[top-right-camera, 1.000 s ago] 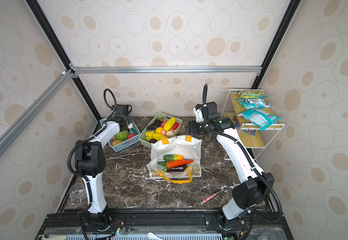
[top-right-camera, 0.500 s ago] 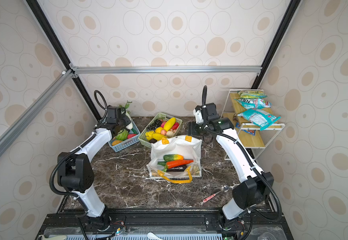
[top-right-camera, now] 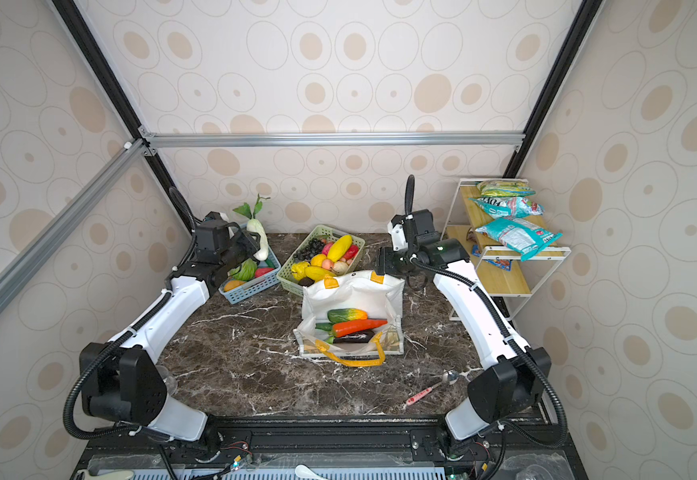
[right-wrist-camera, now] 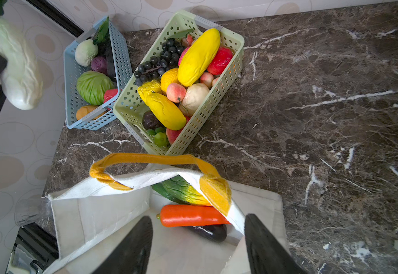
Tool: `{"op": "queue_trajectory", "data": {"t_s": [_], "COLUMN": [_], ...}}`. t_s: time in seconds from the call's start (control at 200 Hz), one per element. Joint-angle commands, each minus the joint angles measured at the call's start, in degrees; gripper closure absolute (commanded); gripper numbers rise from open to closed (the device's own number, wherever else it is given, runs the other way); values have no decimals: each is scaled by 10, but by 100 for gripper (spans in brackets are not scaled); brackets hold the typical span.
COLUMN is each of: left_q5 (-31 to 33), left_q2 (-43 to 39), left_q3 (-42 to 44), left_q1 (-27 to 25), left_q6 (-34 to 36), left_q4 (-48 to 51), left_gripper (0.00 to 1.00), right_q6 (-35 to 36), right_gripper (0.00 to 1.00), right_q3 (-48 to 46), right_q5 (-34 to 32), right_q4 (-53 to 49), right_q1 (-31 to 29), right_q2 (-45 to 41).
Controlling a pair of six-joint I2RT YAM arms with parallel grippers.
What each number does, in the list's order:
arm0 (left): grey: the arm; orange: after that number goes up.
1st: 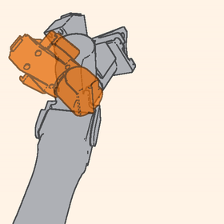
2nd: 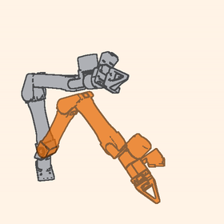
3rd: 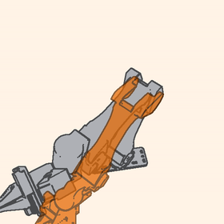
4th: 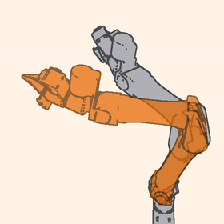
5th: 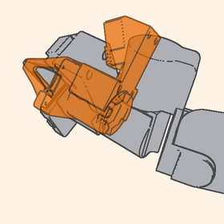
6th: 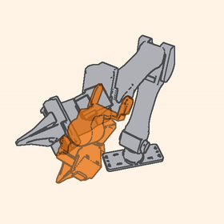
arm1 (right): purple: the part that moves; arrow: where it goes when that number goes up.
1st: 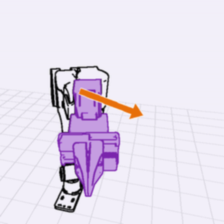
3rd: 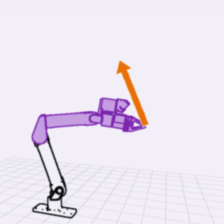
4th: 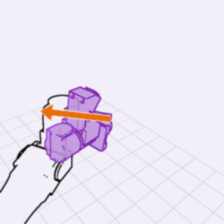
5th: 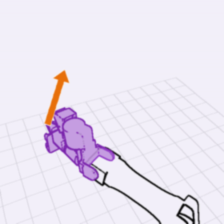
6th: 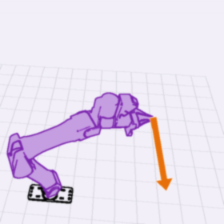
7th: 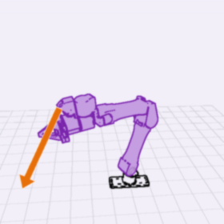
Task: Place the food into the grocery bag and tie it
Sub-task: 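Carry the bok choy with the left gripper over the white tote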
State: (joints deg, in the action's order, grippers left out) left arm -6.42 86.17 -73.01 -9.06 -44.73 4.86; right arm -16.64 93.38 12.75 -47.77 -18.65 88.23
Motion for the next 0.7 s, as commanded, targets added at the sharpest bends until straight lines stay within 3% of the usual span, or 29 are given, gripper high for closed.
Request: {"op": "queue_trajectory", "data": {"t_s": [0.0,0.47,0.695], "left_q5": [-31,-46,-55], "left_q2": [-28,-67,-67], "left_q3": [-1,1,2], "left_q1": [-20,-176,-226], "left_q6": [7,29,32], "left_q4": [-20,-37,-45], "left_gripper": [63,63,62], "right_q6": [-1,-5,-7], "right_gripper": [36,35,35], "right_q3": [-12,-26,-30], "right_q5": [-11,-33,-42], "right_q4": [1,3,0], "right_q1": [-4,-1,5], "right_q2": [-11,2,-2]}}
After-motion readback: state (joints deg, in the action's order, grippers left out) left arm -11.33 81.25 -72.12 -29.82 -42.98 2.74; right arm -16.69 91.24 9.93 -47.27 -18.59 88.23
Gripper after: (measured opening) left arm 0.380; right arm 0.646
